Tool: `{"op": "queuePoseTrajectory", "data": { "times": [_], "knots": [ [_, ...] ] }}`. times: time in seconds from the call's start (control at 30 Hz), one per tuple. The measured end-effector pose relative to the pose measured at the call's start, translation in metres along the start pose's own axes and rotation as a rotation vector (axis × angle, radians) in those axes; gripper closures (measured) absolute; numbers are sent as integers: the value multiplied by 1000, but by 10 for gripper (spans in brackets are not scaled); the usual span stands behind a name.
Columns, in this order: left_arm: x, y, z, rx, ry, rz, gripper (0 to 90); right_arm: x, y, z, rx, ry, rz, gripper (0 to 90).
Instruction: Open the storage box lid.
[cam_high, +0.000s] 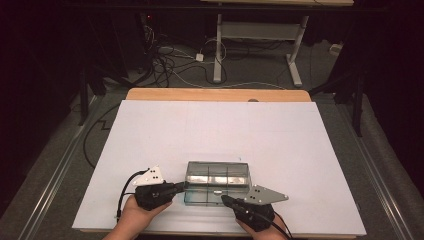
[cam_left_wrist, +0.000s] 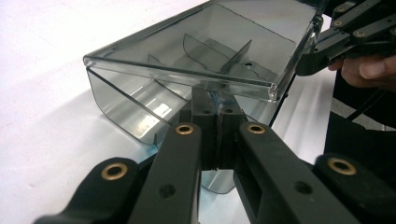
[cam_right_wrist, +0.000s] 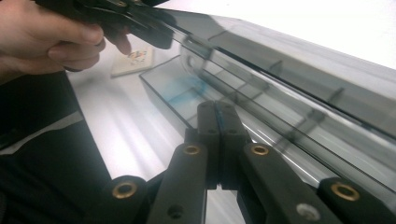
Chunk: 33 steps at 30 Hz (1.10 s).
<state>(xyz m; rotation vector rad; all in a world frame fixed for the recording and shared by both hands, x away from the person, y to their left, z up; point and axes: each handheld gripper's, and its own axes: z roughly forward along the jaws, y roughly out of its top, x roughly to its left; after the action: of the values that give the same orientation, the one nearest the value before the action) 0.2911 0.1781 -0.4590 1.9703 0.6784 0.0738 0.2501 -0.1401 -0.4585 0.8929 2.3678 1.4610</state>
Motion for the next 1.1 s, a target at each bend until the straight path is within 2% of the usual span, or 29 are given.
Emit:
{"op": "queuePoseTrajectory", "data": {
  "times": [0.33, 0.57, 0.87, 1.1],
  "knots": [
    [5, 2, 1, -3, -1, -1, 874, -11, -9, -21, -11, -101, 39, 900],
    [6, 3, 0, -12, 0, -2, 874, -21, -15, -32, -25, -154, 66, 900],
    [7, 3, 0, -27, 1, -5, 875, -35, -19, -42, -36, -212, 89, 900],
    [7, 1, -2, -35, 1, -7, 874, -50, -21, -43, -36, -257, 103, 900]
  ]
}}
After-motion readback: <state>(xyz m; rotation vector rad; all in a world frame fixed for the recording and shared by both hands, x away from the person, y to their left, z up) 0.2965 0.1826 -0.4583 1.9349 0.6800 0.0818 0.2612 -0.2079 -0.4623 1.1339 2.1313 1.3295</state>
